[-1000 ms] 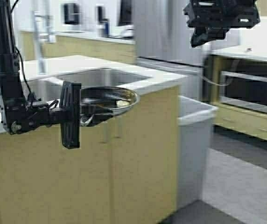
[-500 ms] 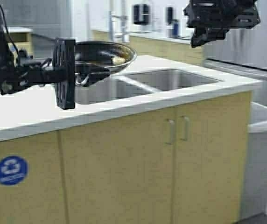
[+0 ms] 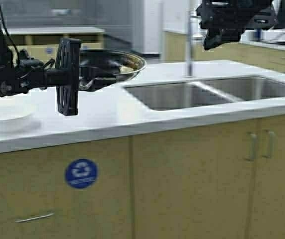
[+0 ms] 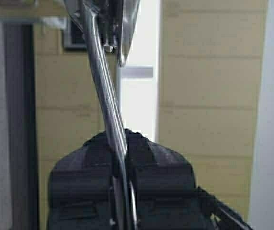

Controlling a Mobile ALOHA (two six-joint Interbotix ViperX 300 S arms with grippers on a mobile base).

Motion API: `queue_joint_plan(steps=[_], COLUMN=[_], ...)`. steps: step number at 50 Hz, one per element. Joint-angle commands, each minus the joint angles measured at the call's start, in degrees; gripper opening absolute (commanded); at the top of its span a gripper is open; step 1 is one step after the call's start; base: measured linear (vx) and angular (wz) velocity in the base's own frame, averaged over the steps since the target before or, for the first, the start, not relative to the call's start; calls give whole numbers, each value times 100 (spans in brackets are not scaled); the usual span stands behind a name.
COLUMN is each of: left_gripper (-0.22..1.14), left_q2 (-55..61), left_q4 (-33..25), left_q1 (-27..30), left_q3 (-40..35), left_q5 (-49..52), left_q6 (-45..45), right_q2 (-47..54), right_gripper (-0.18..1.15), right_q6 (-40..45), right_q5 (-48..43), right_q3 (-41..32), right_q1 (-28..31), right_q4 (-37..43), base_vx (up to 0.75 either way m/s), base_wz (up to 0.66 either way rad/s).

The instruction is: Add oil to the pan and cook the shrimp and serve it

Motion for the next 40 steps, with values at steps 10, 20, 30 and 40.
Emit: queue_joint_plan(steps=[10, 20, 30, 40], left_gripper=[3, 3, 3, 3], left_q2=[-439, -492, -606, -729], left_q4=[35, 35, 26, 26], left_q1=[-18, -18, -18, -18], left_q3=[-141, -176, -149, -185], left_q5=[-79, -26, 237, 773], left_q6=[0, -9, -18, 26], right_q2=[-62, -193, -211, -193], right_gripper=[6, 6, 6, 6], right_q6=[-26, 0, 0, 9], right_q5=[-123, -97, -97, -97], right_q3=[-79, -62, -79, -44], right_q1=[9, 9, 9, 9], right_q4=[-53, -53, -53, -53], base_vx=[3, 5, 4, 4], base_wz=[38, 44, 42, 33])
